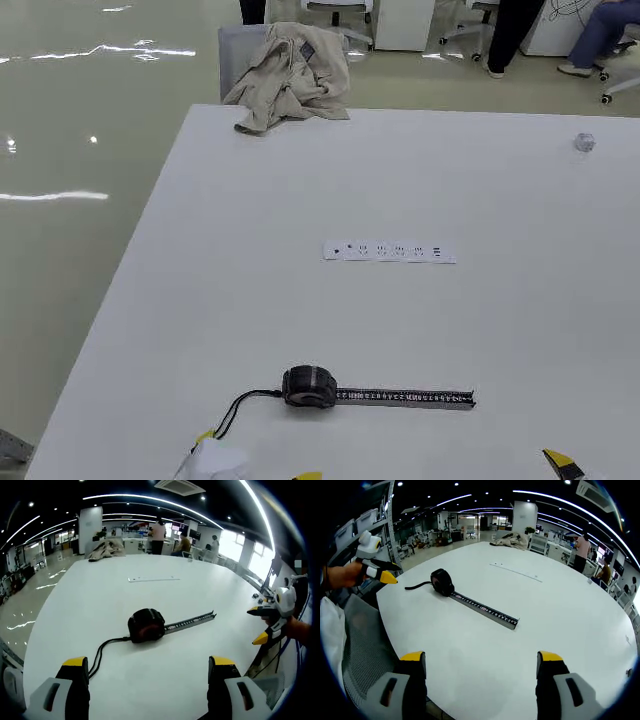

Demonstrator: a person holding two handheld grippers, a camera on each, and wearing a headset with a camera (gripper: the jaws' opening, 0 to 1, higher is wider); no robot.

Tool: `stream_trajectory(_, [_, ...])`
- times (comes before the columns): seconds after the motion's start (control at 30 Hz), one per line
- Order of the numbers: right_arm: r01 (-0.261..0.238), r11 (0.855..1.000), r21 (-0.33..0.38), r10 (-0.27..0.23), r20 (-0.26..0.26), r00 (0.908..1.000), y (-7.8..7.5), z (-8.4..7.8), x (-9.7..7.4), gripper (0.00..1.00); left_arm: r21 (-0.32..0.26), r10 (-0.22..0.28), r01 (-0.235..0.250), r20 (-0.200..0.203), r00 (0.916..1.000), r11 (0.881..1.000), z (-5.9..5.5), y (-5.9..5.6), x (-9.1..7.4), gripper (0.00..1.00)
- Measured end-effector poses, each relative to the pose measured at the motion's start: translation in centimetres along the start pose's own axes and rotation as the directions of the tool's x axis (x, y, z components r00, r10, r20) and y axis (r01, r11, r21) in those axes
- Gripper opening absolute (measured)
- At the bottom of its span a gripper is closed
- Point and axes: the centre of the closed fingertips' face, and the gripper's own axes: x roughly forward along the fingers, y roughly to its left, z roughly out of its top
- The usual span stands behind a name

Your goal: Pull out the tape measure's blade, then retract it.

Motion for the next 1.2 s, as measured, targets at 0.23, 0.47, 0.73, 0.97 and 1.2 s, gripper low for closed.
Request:
stream_trajectory(0.23, [-0.029, 0.999, -0.030, 0.028, -0.032, 0.9991, -0.3, -0.3, 0.8, 0.94, -0.010, 0.000, 0.000, -0.003, 1.0000, 1.000, 1.0, -0.8, 1.9, 0.99])
stream_trajectory(0.47, [-0.063, 0.997, -0.050, 0.061, -0.049, 0.9970, -1.0, -0.6, 1.9, 0.94, -0.012, -0.007, 0.006, -0.018, 0.9998, 1.000, 1.2, -1.5, 3.6, 0.98])
stream_trajectory(0.73, [-0.095, 0.992, -0.084, 0.089, -0.071, 0.9935, -1.3, -0.5, 3.1, 0.94, -0.033, 0.005, -0.005, -0.015, 0.9999, 0.999, 1.4, -1.4, 4.9, 0.97])
stream_trajectory(0.97, [-0.121, 0.984, -0.132, 0.111, -0.080, 0.9906, -2.2, 0.1, 4.3, 0.93, -0.043, 0.034, -0.034, -0.005, 0.9994, 0.998, 2.1, -0.9, 6.0, 0.97])
stream_trajectory(1.2, [-0.154, 0.973, -0.174, 0.137, -0.106, 0.9849, -2.9, 0.3, 5.4, 0.92, -0.050, 0.038, -0.038, -0.011, 0.9992, 0.998, 2.3, -0.9, 7.4, 0.96])
